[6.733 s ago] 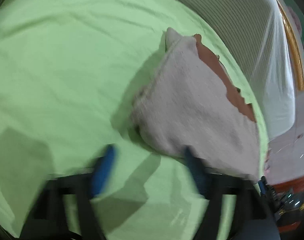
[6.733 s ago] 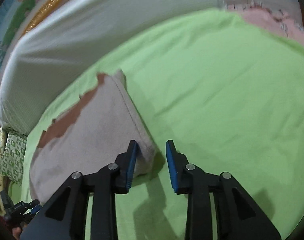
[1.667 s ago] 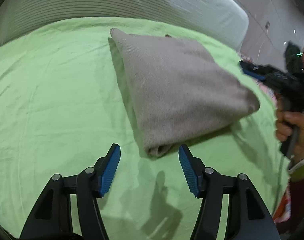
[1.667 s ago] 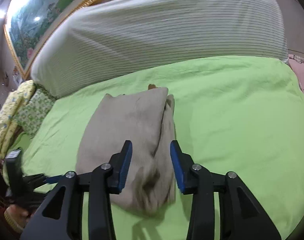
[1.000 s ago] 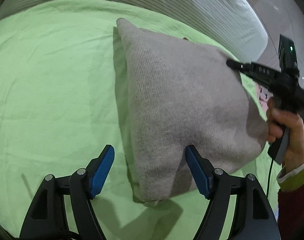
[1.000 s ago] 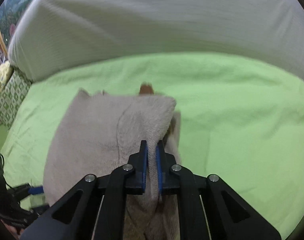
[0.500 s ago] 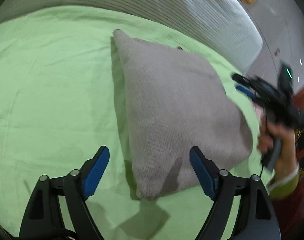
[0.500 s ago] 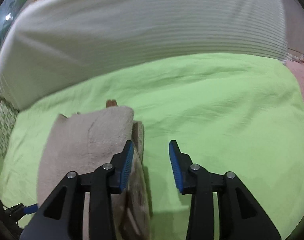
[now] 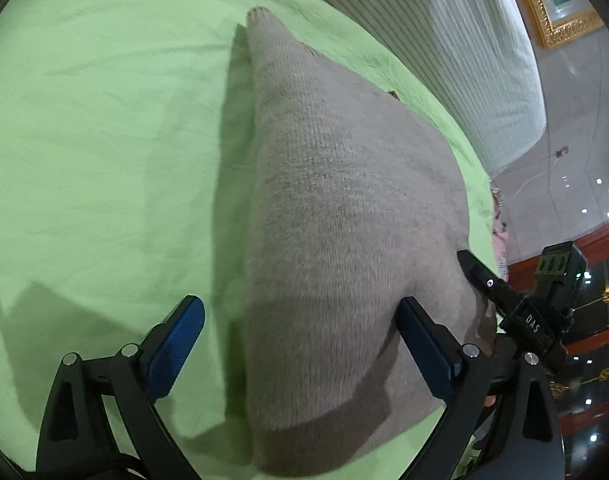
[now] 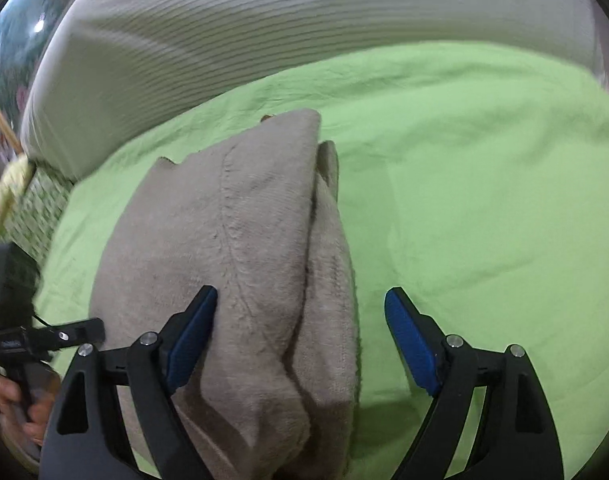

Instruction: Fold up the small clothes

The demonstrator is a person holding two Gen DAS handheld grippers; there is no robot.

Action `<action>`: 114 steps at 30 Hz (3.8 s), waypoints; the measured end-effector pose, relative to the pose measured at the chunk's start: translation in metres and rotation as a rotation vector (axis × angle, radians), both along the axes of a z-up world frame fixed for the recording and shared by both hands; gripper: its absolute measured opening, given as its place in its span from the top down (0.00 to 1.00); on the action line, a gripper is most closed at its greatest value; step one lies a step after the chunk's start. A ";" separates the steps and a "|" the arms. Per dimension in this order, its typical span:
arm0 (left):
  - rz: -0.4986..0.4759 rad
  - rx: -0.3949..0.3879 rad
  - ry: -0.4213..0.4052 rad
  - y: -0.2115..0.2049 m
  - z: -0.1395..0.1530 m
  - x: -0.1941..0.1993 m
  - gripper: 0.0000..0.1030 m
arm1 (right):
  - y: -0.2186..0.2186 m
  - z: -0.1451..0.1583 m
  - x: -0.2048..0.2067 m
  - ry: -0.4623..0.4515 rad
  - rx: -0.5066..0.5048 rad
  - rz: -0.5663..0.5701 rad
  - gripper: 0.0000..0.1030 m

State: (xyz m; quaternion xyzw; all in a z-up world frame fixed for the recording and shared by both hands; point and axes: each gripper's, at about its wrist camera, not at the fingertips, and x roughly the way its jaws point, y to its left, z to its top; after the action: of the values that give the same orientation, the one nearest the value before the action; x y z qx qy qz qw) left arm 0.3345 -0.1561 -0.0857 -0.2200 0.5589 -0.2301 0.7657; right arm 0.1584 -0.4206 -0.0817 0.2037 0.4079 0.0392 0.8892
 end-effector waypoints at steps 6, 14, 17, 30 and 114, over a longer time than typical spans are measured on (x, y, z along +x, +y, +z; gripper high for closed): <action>-0.025 -0.125 0.000 -0.012 -0.012 0.019 0.29 | -0.001 -0.007 0.011 0.020 0.131 0.045 0.34; -0.013 -0.038 -0.184 0.011 0.044 -0.018 0.57 | 0.043 0.031 -0.012 -0.069 0.172 0.082 0.69; 0.025 -0.065 -0.226 0.052 0.071 -0.043 0.57 | 0.078 0.052 -0.027 -0.126 0.175 0.132 0.70; 0.121 0.027 -0.278 0.185 0.094 -0.140 0.57 | 0.230 0.064 -0.065 -0.222 0.196 0.302 0.72; 0.293 0.546 -0.287 0.194 0.010 -0.238 0.25 | 0.241 0.010 -0.195 -0.138 0.191 0.124 0.87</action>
State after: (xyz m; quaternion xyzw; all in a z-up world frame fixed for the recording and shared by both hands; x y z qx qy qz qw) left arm 0.0960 0.0375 -0.0756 -0.0504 0.4490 0.0117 0.8920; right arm -0.0363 -0.1798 -0.0720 0.2586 0.3521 0.1468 0.8875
